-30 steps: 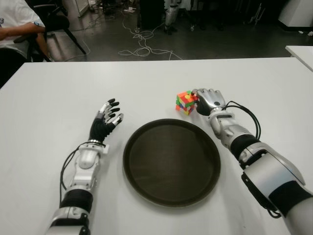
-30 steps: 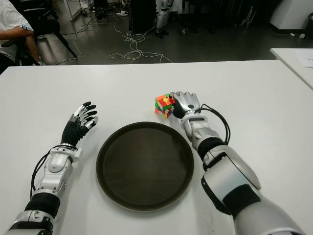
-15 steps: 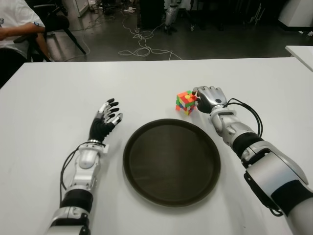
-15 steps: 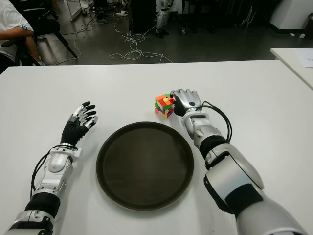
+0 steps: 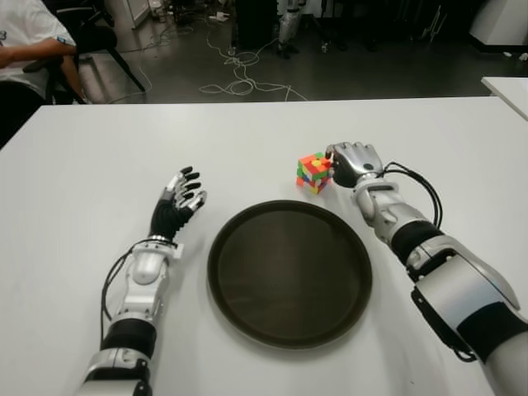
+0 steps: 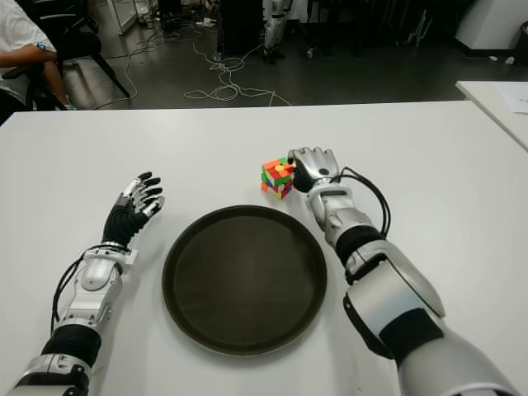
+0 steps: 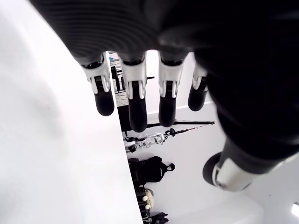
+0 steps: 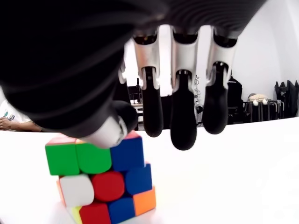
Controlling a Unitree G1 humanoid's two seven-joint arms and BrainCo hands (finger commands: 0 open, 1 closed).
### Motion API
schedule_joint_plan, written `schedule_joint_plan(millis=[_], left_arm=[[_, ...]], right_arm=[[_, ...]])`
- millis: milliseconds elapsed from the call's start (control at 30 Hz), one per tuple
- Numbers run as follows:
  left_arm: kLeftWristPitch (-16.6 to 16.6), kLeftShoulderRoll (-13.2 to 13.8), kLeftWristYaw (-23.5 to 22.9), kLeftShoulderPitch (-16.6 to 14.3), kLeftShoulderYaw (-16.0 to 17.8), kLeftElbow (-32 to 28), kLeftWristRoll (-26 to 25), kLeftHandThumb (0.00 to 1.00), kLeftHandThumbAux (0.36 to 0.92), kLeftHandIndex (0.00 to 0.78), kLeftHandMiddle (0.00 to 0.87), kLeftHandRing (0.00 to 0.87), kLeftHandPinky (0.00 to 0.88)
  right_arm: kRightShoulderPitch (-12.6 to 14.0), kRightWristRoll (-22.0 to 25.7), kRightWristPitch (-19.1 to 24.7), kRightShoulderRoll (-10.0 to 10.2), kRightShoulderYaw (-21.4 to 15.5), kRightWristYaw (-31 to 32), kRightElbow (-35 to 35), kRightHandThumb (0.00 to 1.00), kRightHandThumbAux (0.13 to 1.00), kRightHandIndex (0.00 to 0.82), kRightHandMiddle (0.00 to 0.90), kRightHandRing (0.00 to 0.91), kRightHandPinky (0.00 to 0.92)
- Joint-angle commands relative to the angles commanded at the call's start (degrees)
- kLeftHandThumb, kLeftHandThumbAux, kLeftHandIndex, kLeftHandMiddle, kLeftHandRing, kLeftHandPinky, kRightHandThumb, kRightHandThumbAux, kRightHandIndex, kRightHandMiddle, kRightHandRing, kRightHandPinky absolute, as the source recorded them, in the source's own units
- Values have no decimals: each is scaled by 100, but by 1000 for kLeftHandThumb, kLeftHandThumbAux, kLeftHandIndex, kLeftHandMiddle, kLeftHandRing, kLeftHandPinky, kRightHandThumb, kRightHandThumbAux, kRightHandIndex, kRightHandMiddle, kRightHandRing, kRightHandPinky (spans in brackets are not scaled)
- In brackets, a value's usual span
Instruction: Pick up the Rubik's Cube and put it in the plate
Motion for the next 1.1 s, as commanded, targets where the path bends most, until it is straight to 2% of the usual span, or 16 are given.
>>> schedule_joint_plan(millis=[167, 200, 233, 267, 333, 400, 600, 667, 1100], left_arm=[[-1, 17, -37, -10, 12, 36, -6, 59, 640, 108, 171, 147, 106], [-4, 22, -42, -14, 15, 49, -6, 61, 640, 110, 173, 149, 112], [-13, 26, -41, -18, 18, 62, -3, 62, 640, 111, 173, 149, 115], [-20, 29, -42, -21, 21, 72, -2, 65, 641, 113, 175, 152, 121], [-50, 35, -35, -26, 23, 93, 6, 69, 643, 114, 177, 154, 126], [-74, 43, -33, -30, 23, 112, 12, 71, 648, 114, 178, 156, 123], [-88, 61, -57, -45, 25, 146, -4, 68, 663, 108, 178, 154, 112], [-94, 66, -62, -51, 27, 158, -10, 66, 664, 110, 179, 156, 119], [-127, 54, -88, -101, 62, 249, -71, 81, 684, 114, 180, 161, 132]], right_arm=[[-12, 11, 58, 29, -18, -23, 40, 673, 724, 412, 459, 488, 462], [-13, 10, 74, 37, -19, -24, 47, 500, 667, 356, 434, 470, 451], [-18, 3, 102, 44, -14, -13, 57, 437, 647, 336, 424, 464, 446], [-22, -2, 122, 50, -10, -5, 64, 331, 610, 288, 392, 433, 426], [-47, -41, 222, 60, 29, 69, 90, 232, 573, 234, 349, 388, 396], [-77, -81, 322, 68, 74, 161, 113, 142, 522, 152, 248, 279, 308], [-185, -110, 521, 72, 164, 534, 155, 68, 429, 25, 55, 62, 68], [-208, -98, 543, 68, 169, 649, 157, 57, 401, 12, 28, 31, 35], [-304, -80, 658, 46, 172, 1204, 173, 5, 340, 0, 0, 0, 0]])
